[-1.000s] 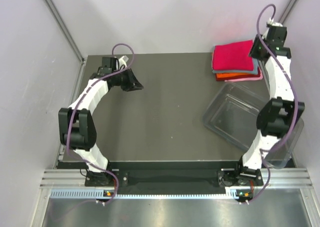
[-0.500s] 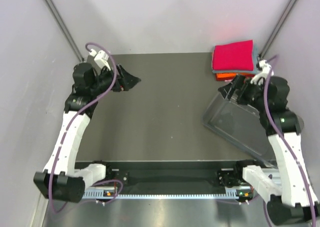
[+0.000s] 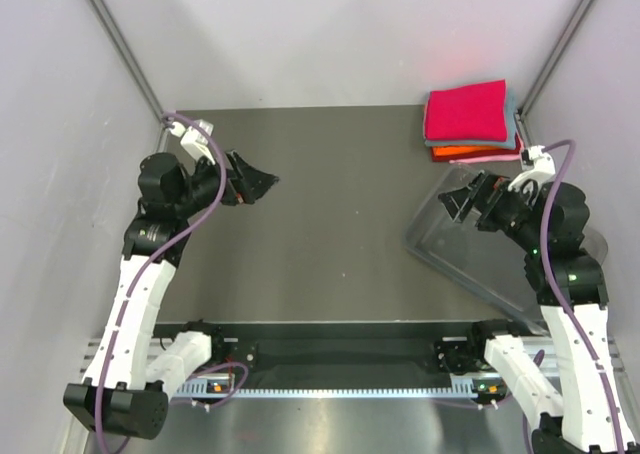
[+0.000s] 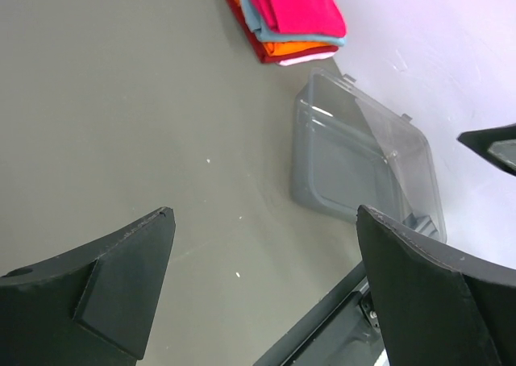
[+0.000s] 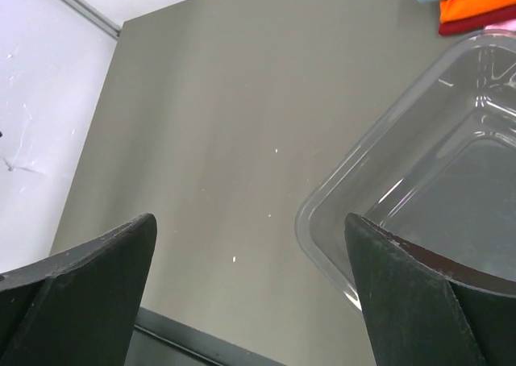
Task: Fold and stack the t-shirts
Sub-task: Reset both grippers
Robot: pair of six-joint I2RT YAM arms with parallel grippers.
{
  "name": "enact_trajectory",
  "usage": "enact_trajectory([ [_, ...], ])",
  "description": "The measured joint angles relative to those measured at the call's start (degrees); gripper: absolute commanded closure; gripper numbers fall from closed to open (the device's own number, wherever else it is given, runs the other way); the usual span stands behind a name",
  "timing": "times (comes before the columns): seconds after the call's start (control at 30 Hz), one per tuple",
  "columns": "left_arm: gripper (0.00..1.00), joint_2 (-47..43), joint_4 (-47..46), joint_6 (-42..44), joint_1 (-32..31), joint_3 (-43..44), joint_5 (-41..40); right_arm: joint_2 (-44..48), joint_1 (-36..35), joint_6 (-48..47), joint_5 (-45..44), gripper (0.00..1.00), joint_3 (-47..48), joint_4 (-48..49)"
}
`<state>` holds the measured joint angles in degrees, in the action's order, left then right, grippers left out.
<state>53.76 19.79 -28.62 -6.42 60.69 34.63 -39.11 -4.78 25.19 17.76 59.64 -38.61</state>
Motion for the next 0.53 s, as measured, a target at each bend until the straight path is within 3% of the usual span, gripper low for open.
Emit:
enact_trajectory([
  [0.53, 0.01, -1.53, -0.2, -1.25, 0.0, -0.24, 1.51, 1.84, 0.0, 1.4, -0.35, 0.0, -2.23, 0.59],
])
